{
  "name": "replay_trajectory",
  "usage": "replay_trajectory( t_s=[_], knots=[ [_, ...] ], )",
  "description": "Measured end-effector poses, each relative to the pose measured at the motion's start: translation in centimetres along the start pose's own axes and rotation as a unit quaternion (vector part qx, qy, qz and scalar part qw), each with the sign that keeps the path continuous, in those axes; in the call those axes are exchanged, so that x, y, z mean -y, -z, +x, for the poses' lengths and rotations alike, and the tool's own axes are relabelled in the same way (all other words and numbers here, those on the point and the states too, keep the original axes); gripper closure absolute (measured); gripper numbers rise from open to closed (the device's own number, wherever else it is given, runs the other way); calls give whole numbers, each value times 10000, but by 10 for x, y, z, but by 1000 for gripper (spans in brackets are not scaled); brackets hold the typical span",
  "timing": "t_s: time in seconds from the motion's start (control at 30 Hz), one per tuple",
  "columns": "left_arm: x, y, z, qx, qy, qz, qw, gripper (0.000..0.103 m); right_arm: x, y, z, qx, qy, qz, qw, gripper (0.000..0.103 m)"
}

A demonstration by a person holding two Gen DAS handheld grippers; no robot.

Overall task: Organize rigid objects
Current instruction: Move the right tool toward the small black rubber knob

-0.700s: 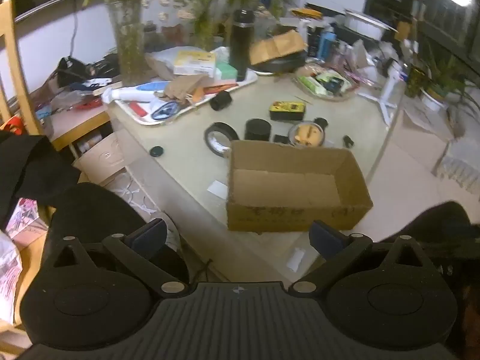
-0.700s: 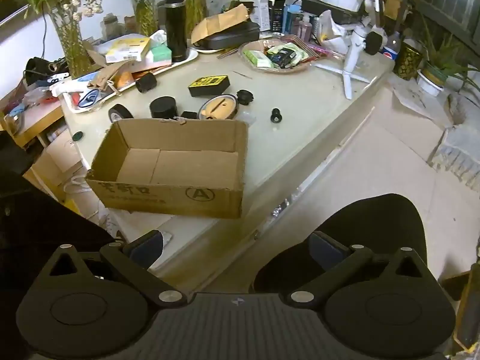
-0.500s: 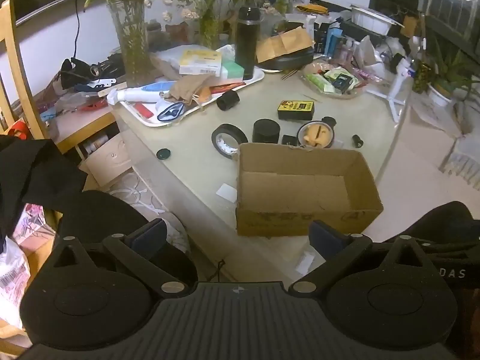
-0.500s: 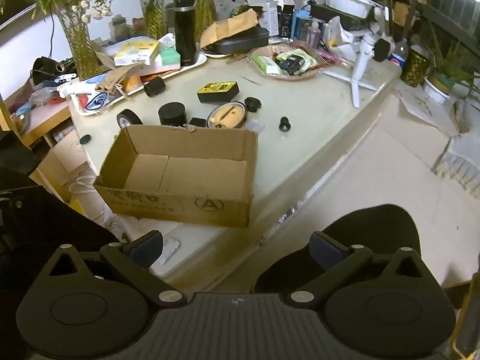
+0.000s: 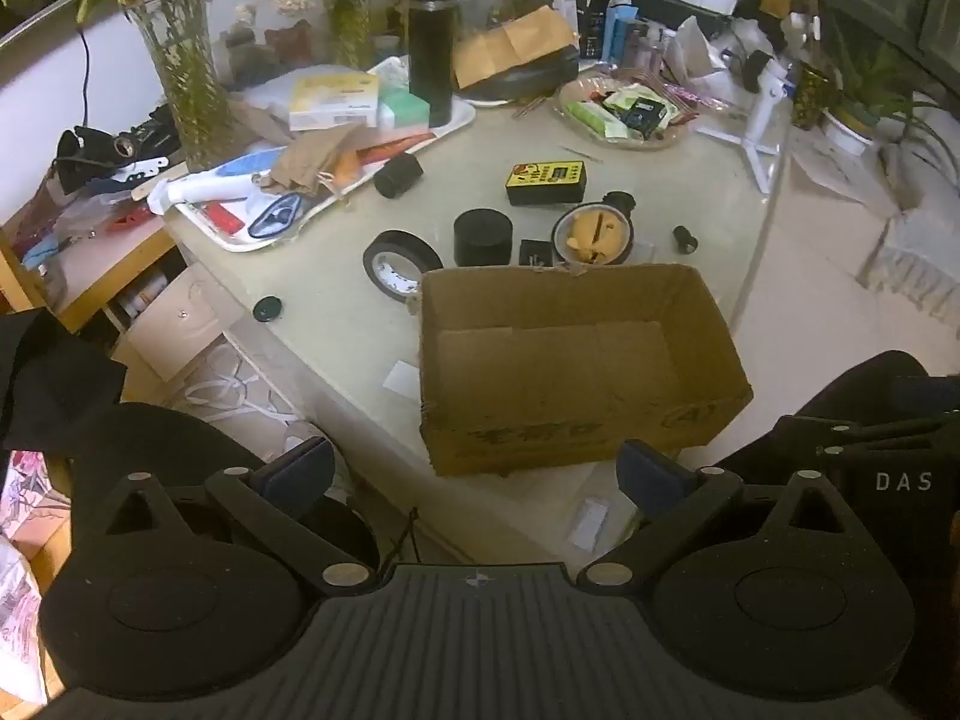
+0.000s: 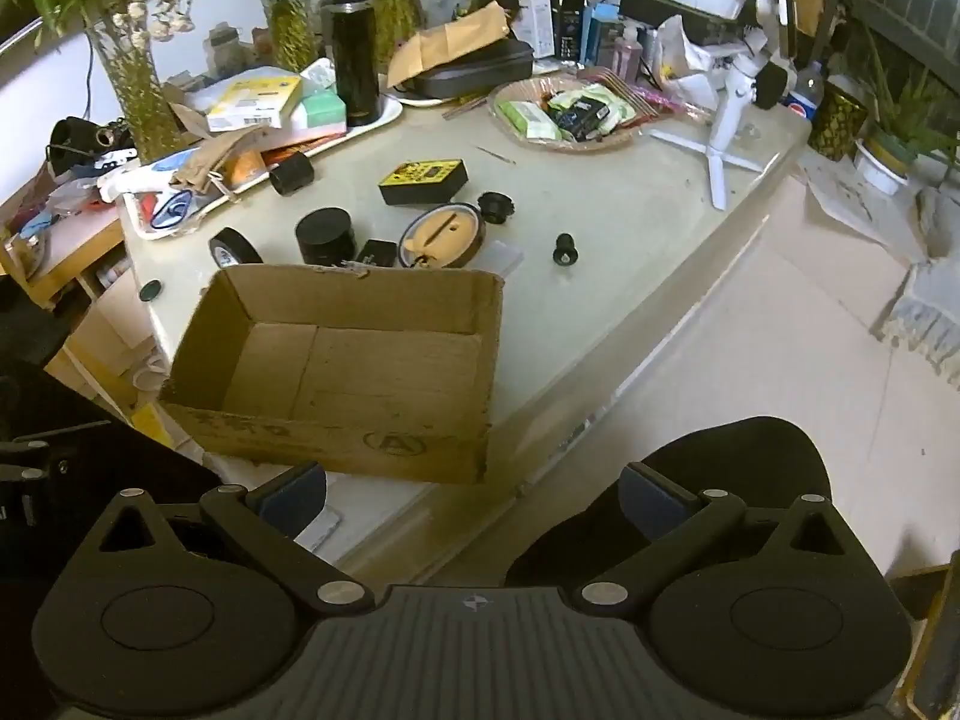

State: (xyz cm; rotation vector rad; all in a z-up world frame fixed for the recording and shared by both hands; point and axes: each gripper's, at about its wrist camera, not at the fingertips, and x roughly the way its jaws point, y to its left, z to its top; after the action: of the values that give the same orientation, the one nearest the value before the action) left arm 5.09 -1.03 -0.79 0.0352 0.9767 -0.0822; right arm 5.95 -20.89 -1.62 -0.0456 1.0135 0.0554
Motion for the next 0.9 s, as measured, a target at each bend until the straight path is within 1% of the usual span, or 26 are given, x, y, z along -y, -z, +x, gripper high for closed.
replay_trajectory(
  t_s=[0.17, 0.27, 0.33, 0.5, 0.63, 0.8, 0.9],
  knots=[
    [2, -3, 6, 22, 139, -59, 9999, 0, 7, -6, 13, -110, 6, 59, 9999, 0],
    [5, -5, 11, 7, 45, -19, 10000, 0, 9, -7, 19, -154, -1, 104, 9998, 0],
    [8, -8, 16, -103, -39, 47, 9999, 0, 10, -7, 23, -177, -20, 118, 9998, 0],
    [11, -10, 24, -246, 10, 136, 9996, 0, 8, -8, 29, -193, -84, 86, 9997, 0],
    [14, -12, 26, -287, 48, 206, 9994, 0, 7, -9, 30, -199, -90, 100, 9997, 0],
    [14, -18, 29, -299, 117, 236, 9992, 0, 8, -14, 35, -209, 13, 91, 9997, 0],
    [13, -23, 32, -338, 168, 193, 9991, 0, 10, -19, 36, -186, -110, 22, 9998, 0]
  ],
)
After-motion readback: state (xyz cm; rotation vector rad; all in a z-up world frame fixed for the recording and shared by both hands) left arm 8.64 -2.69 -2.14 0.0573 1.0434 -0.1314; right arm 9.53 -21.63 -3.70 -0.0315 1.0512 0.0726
